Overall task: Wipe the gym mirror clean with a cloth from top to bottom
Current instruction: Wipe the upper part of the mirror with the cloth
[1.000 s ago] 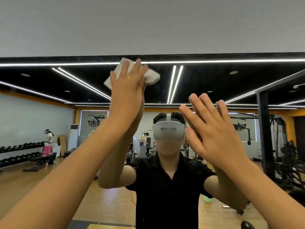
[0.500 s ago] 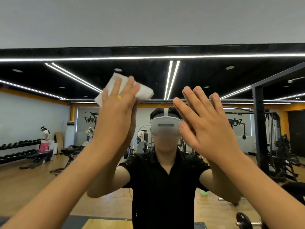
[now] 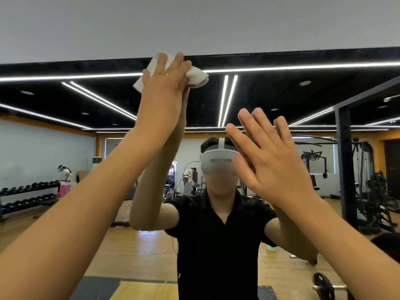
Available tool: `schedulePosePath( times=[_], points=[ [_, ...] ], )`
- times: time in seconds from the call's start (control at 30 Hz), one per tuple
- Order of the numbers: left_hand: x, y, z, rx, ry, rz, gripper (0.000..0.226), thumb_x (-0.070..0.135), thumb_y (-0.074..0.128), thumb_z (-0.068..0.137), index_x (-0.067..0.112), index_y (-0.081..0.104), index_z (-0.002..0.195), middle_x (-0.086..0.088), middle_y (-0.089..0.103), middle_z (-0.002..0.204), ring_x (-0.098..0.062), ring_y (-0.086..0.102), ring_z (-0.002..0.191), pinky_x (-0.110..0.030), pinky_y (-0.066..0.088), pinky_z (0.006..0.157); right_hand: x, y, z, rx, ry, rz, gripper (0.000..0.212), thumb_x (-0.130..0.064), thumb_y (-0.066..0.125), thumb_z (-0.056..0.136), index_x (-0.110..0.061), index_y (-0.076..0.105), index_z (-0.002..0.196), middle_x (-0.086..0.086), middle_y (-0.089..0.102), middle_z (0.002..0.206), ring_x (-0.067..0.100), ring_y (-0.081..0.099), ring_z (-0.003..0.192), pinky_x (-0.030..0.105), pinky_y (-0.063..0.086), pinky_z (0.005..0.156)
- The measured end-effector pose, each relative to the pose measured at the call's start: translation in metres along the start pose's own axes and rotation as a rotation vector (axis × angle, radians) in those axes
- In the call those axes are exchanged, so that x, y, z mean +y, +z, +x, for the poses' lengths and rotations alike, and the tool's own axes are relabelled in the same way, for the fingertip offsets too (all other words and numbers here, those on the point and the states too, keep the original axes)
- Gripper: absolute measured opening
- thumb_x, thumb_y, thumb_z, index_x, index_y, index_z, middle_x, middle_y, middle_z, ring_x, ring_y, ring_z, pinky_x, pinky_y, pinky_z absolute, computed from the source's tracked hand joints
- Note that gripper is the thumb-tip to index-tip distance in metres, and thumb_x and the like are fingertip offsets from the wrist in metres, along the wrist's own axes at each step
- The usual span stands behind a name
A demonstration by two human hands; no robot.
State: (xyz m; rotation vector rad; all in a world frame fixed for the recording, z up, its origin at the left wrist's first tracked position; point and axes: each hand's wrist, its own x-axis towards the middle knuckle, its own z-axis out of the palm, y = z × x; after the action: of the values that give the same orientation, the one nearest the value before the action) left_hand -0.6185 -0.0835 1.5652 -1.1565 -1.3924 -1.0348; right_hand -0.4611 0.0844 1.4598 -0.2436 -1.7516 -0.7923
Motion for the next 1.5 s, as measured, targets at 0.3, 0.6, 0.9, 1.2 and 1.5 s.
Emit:
schedulePosePath(
  times=[0.3,0.6,0.9,1.2,1.5],
  points=[
    [-0.032,0.01,-0.115,-0.068,0.03,-0.018,0.048,0.026,0.038,0.105,0.023,0.046,0.152,-0.006,0.032,0.165,-0.037,0.014,0.155,-0.074,0.033,0.111,-0.001,0.0,0.001,-0.02,-0.001,-0.024,0.059,-0.043,0.032,0.105,-0.026,0.033,0.161,0.009,0.021,0.171,0.028,0.012,0.159,0.058,0.011,0.126],
    [-0.024,0.02,-0.107,-0.017,0.04,-0.023,0.046,0.026,0.037,0.108,0.02,0.046,0.152,0.003,0.031,0.165,0.003,-0.005,0.151,-0.065,0.016,0.124,-0.003,-0.001,-0.001,-0.026,0.012,-0.009,0.059,-0.042,0.033,0.105,-0.026,0.032,0.162,0.008,0.02,0.171,0.026,0.009,0.16,0.058,0.011,0.126],
    [0.012,0.024,0.01,0.043,0.001,0.027,0.042,0.024,0.043,0.111,0.024,0.046,0.152,-0.006,0.036,0.162,-0.034,0.034,0.148,-0.059,0.032,0.118,-0.002,-0.002,0.0,-0.005,0.007,0.044,0.057,-0.042,0.034,0.105,-0.027,0.034,0.16,0.006,0.021,0.171,0.026,0.011,0.159,0.055,0.007,0.128],
    [0.002,0.025,-0.068,-0.06,-0.05,0.006,0.047,0.03,0.041,0.108,0.029,0.043,0.155,-0.003,0.029,0.167,-0.037,0.023,0.154,-0.064,0.031,0.118,-0.001,0.001,-0.001,0.0,0.021,0.037,0.058,-0.041,0.036,0.104,-0.028,0.034,0.161,0.006,0.021,0.171,0.026,0.012,0.159,0.056,0.009,0.128],
    [-0.012,0.034,-0.137,0.002,0.147,-0.035,0.044,0.028,0.04,0.107,0.018,0.053,0.148,-0.001,0.044,0.158,-0.009,0.013,0.152,-0.056,0.021,0.117,-0.002,0.0,-0.001,0.022,0.016,0.058,0.058,-0.039,0.041,0.104,-0.026,0.034,0.161,0.005,0.02,0.171,0.024,0.009,0.16,0.056,0.007,0.128]
  ],
)
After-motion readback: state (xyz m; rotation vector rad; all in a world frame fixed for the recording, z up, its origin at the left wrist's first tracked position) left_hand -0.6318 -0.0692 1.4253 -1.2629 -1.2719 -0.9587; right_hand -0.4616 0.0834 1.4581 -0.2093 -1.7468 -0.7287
